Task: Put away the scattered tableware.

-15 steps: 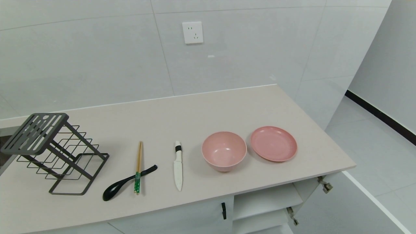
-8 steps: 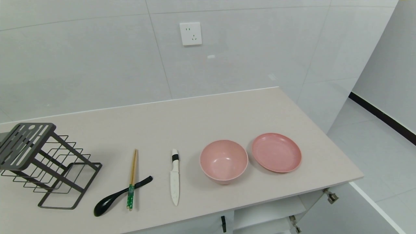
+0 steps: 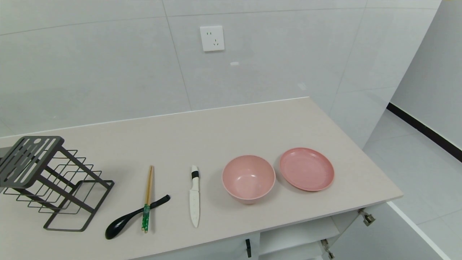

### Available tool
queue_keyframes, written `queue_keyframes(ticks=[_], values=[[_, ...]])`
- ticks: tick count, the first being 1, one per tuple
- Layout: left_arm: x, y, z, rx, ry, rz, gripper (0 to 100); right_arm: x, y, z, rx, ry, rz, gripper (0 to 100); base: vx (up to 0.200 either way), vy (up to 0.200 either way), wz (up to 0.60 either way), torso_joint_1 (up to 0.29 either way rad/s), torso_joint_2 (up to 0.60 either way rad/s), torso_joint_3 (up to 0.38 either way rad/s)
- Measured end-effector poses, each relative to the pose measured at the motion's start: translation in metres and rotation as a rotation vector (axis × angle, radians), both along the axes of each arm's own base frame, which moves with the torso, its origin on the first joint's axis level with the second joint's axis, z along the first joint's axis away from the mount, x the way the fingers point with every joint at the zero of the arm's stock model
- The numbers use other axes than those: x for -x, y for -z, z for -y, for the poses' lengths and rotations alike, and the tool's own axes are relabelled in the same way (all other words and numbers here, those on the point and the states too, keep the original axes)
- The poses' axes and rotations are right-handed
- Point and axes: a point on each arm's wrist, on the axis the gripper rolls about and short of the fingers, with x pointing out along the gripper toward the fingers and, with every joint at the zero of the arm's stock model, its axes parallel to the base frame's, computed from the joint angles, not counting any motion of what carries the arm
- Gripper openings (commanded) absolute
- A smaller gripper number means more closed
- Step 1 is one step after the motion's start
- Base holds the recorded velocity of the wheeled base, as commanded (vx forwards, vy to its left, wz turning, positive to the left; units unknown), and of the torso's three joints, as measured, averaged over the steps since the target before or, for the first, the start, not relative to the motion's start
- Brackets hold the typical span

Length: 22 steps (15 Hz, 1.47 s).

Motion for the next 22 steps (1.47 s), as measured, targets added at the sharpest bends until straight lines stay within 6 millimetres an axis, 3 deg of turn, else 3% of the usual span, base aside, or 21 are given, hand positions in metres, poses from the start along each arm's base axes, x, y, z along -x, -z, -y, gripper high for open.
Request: queue_keyframes(ticks=[4, 11, 16, 22], values=[[0.0, 0.0, 0.0, -0.017, 0.004, -0.001, 100, 0.002, -0.017, 0.0, 0.0, 0.006, 0.171, 100, 0.0, 0.0, 0.0, 0.0, 0.0, 0.0], [0.0, 0.0, 0.0, 0.001, 0.003, 0.0, 100, 0.004, -0.024, -0.001, 0.003, -0.04, 0.189, 100, 0.0, 0.0, 0.0, 0.0, 0.0, 0.0], [0.0, 0.0, 0.0, 0.001, 0.004, 0.0, 100, 0.011, -0.058, -0.003, 0.011, -0.148, 0.094, 100, 0.0, 0.0, 0.0, 0.0, 0.0, 0.0], [0.0, 0.0, 0.0, 0.001, 0.005, 0.0, 100, -0.009, -0.072, -0.005, 0.002, -0.241, -0.036, 100, 0.0, 0.0, 0.0, 0.0, 0.0, 0.0]])
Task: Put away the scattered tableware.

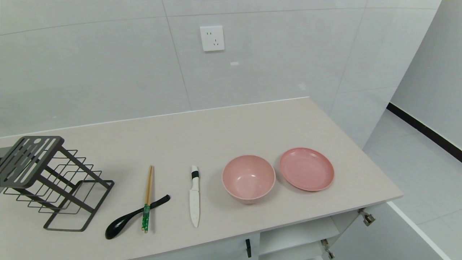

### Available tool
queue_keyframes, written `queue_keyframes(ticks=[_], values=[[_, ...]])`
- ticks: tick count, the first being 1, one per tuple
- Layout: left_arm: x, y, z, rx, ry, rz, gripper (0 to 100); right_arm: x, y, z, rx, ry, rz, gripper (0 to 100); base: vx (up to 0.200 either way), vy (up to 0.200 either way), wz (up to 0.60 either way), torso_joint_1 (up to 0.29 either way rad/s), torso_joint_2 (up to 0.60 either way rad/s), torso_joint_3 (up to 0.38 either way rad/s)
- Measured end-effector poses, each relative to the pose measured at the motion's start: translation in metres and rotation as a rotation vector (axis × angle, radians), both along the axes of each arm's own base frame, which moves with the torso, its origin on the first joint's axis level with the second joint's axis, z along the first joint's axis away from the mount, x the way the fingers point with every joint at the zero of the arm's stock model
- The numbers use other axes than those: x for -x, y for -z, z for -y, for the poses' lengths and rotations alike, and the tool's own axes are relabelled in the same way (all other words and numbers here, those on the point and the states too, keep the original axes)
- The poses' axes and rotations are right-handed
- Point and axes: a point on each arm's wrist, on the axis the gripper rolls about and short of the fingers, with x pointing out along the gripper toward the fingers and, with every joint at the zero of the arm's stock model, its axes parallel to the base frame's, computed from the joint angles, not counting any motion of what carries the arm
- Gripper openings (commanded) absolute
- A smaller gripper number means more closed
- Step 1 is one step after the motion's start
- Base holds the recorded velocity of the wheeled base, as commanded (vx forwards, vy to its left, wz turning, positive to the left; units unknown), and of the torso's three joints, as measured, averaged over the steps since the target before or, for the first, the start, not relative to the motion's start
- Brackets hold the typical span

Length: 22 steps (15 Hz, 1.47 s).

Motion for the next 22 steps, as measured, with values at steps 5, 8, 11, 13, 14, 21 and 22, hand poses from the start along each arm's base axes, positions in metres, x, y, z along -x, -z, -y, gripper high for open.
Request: queue_keyframes(ticks=[5, 8, 11, 13, 14, 21, 22], values=[[0.0, 0.0, 0.0, 0.003, 0.0, 0.0, 100, -0.033, -0.01, -0.002, -0.005, -0.064, -0.145, 100, 0.0, 0.0, 0.0, 0.0, 0.0, 0.0], [0.0, 0.0, 0.0, 0.004, 0.0, 0.0, 100, -0.057, -0.013, -0.002, -0.008, -0.074, -0.203, 100, 0.0, 0.0, 0.0, 0.0, 0.0, 0.0], [0.0, 0.0, 0.0, 0.003, 0.0, 0.0, 100, -0.073, -0.012, -0.003, -0.007, -0.086, -0.261, 100, 0.0, 0.0, 0.0, 0.0, 0.0, 0.0], [0.0, 0.0, 0.0, 0.003, 0.0, 0.0, 100, -0.085, -0.012, -0.003, 0.001, -0.092, -0.28, 100, 0.0, 0.0, 0.0, 0.0, 0.0, 0.0], [0.0, 0.0, 0.0, 0.003, 0.0, 0.0, 100, -0.091, -0.012, -0.003, 0.014, -0.1, -0.278, 100, 0.0, 0.0, 0.0, 0.0, 0.0, 0.0], [0.0, 0.0, 0.0, -0.003, 0.001, -0.001, 100, -0.128, -0.006, -0.007, 0.083, -0.15, -0.334, 100, 0.0, 0.0, 0.0, 0.0, 0.0, 0.0], [0.0, 0.0, 0.0, -0.002, 0.002, -0.001, 100, -0.133, -0.004, -0.008, 0.087, -0.152, -0.343, 100, 0.0, 0.0, 0.0, 0.0, 0.0, 0.0]])
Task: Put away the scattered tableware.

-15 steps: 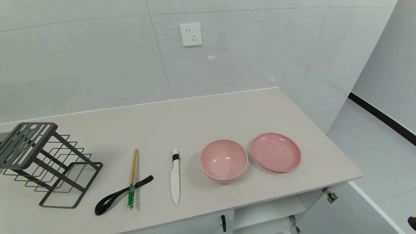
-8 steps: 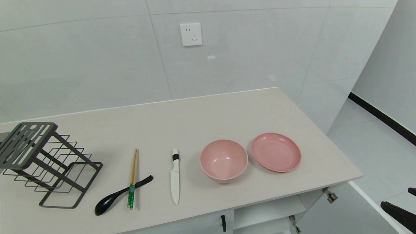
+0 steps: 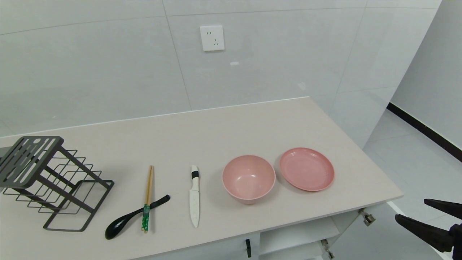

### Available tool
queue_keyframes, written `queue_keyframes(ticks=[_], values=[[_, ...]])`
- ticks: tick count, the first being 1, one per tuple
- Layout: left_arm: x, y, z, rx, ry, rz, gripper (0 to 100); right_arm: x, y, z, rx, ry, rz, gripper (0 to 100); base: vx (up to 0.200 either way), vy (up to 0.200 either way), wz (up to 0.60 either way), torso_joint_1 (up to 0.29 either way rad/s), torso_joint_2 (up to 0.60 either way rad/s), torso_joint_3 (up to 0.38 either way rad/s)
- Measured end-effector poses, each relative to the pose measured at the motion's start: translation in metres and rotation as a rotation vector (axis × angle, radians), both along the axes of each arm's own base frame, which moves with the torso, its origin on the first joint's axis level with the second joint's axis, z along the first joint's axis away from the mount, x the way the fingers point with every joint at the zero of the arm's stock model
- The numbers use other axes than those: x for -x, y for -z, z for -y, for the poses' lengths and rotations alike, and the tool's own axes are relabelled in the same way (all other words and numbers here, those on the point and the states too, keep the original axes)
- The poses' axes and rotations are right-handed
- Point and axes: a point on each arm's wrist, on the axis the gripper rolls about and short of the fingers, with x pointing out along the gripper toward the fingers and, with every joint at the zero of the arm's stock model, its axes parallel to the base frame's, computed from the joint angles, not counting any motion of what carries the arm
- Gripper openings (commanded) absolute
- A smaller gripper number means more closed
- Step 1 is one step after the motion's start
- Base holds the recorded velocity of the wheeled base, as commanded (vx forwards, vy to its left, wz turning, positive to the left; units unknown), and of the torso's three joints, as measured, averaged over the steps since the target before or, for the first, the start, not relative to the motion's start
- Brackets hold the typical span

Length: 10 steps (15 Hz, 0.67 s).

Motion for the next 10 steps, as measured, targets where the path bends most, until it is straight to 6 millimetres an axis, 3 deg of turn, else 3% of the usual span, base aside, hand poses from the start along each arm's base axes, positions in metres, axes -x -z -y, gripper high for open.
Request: queue_keyframes(ticks=[10], values=[[0.0, 0.0, 0.0, 0.0, 0.0, 0.0, 100, -0.053, 0.017, -0.011, 0.015, -0.049, -0.057, 100, 0.0, 0.0, 0.0, 0.0, 0.0, 0.0]])
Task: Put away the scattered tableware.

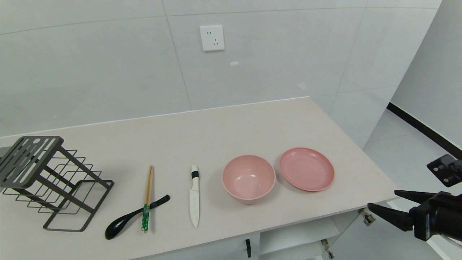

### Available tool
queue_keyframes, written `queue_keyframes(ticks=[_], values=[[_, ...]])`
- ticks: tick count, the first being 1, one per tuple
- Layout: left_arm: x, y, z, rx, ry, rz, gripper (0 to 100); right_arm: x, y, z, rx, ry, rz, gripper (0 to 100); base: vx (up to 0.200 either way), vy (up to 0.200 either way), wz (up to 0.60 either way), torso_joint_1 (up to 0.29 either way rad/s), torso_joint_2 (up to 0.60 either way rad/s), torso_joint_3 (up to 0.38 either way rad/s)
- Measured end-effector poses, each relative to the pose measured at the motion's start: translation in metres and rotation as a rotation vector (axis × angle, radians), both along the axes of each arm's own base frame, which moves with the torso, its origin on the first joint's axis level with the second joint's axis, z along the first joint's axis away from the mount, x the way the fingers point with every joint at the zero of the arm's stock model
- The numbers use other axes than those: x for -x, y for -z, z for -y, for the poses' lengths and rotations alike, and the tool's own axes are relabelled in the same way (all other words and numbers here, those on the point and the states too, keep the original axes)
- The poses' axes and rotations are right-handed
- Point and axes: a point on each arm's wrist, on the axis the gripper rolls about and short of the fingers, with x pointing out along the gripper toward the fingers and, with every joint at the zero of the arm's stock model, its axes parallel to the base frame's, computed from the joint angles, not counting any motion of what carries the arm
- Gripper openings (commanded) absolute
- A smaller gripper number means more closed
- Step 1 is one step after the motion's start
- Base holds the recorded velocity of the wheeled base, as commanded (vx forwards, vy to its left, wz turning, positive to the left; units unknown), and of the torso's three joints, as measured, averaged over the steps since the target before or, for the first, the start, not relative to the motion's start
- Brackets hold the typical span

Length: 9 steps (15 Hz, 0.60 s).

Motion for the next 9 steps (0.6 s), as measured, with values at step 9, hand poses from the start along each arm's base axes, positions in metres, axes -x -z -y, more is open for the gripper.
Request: queue_keyframes(ticks=[9], values=[[0.0, 0.0, 0.0, 0.003, -0.001, 0.0, 100, -0.069, 0.013, -0.015, 0.004, -0.016, 0.015, 100, 0.0, 0.0, 0.0, 0.0, 0.0, 0.0]])
